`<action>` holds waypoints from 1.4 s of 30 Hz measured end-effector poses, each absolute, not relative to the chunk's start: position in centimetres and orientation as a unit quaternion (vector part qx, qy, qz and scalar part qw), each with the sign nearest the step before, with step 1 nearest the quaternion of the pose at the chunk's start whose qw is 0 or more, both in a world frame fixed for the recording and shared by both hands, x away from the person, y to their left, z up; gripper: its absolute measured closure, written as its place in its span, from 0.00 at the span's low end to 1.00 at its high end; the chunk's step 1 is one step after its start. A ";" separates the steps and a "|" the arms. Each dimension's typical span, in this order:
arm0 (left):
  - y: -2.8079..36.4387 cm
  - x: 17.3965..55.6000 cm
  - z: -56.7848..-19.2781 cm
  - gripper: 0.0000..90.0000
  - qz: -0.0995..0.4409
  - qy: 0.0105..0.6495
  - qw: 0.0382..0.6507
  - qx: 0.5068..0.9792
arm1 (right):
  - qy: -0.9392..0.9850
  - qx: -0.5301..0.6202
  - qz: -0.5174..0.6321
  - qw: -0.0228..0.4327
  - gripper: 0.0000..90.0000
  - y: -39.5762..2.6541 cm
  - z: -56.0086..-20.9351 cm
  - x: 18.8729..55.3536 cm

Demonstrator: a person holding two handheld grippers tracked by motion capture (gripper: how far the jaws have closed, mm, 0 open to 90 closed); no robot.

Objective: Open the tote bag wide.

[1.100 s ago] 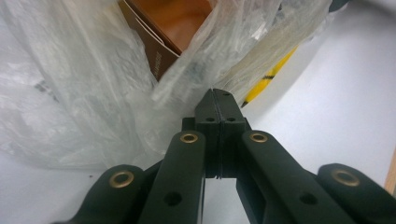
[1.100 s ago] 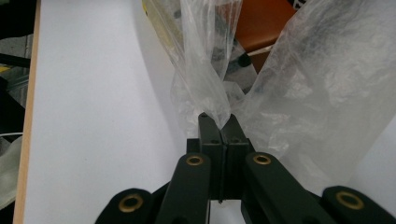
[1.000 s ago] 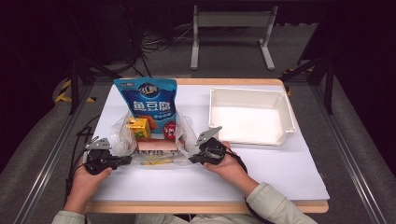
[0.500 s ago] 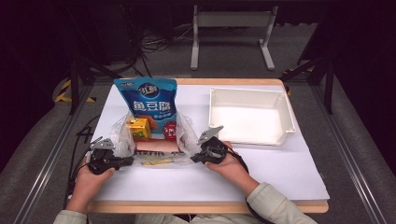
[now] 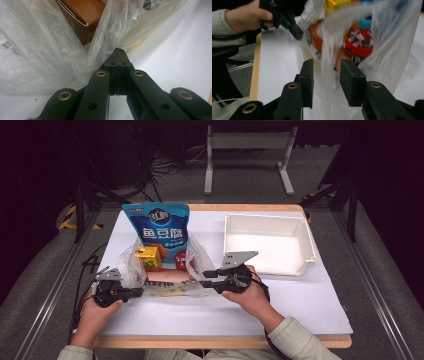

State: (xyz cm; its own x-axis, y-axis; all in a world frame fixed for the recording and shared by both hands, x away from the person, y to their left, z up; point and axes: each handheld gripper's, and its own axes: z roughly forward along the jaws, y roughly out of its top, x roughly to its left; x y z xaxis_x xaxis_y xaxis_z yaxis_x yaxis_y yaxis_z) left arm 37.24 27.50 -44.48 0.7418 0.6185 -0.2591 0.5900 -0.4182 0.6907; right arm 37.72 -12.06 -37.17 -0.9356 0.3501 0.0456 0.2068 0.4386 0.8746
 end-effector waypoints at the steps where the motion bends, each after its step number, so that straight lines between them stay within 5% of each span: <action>1: 27.5 37.2 -44.5 1.00 0.018 0.359 0.402 0.842 | 0.843 0.161 0.508 0.078 0.70 -12.0 -36.8 37.4; 11: 27.5 37.0 -44.3 1.00 0.020 0.356 0.407 0.841 | 0.852 0.124 0.504 0.068 0.77 -8.8 -37.1 36.2; 28: 27.4 36.9 -44.1 1.00 0.016 0.339 0.418 0.843 | 0.880 0.120 0.452 0.080 0.54 -5.5 -40.1 39.1; 42: 27.5 36.8 -44.0 0.99 0.018 0.337 0.423 0.841 | 0.883 0.141 0.436 0.100 0.62 -7.8 -40.7 40.0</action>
